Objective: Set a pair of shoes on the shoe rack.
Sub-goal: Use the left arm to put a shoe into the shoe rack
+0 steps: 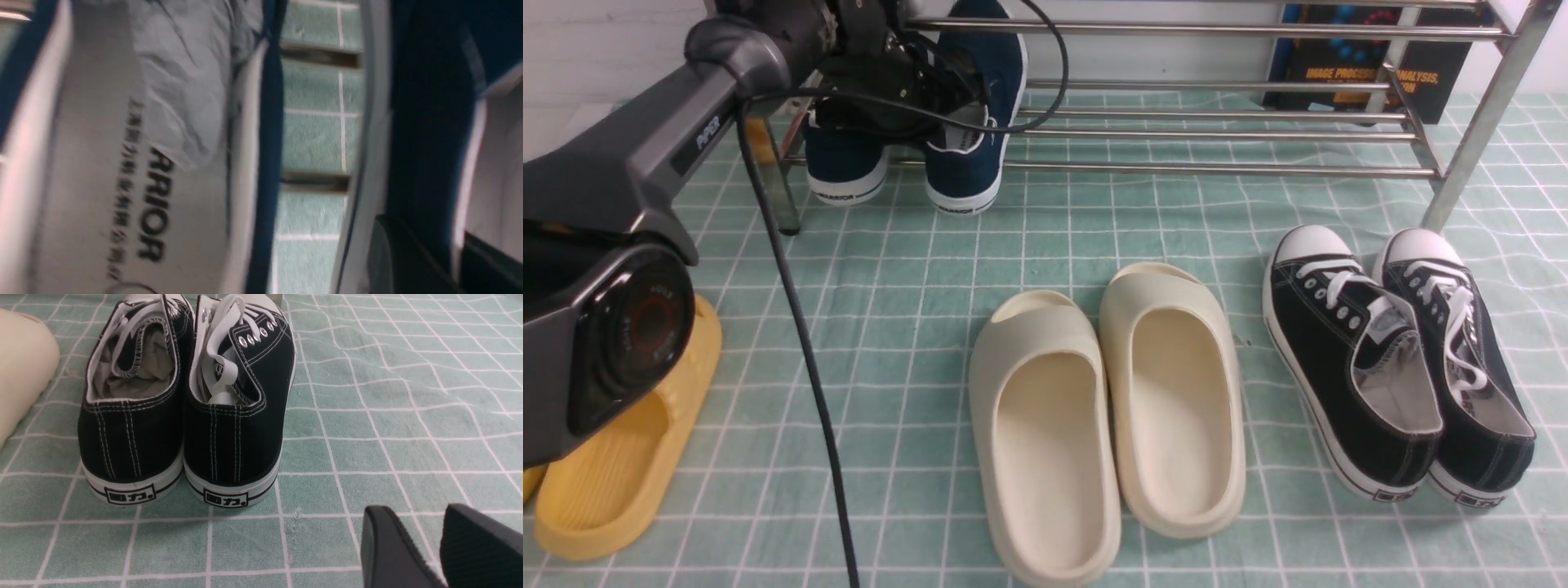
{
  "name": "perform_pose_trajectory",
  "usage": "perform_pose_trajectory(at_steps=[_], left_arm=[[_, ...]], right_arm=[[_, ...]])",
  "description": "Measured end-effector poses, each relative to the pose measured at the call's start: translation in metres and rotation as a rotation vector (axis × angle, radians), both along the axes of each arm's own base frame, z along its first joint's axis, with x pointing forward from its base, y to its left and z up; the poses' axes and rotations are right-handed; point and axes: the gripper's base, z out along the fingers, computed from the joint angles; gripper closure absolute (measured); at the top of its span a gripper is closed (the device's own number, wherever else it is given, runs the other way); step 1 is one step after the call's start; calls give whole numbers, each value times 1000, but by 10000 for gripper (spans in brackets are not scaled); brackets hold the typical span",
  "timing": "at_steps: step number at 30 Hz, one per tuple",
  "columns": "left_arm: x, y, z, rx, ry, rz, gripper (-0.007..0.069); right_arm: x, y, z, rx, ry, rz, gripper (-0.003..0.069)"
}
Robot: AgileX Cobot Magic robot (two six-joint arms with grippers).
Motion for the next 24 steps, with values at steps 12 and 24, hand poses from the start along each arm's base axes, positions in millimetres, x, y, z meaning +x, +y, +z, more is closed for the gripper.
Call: perform_pose_trajectory(at_steps=[12, 24], left_arm=[[-12, 16, 28, -3, 26, 27, 324], [-61, -10, 59, 129, 213, -145, 598]], right_arm=[[0, 0, 0, 0, 0, 0, 419], [0, 0, 0, 0, 0, 0, 419]])
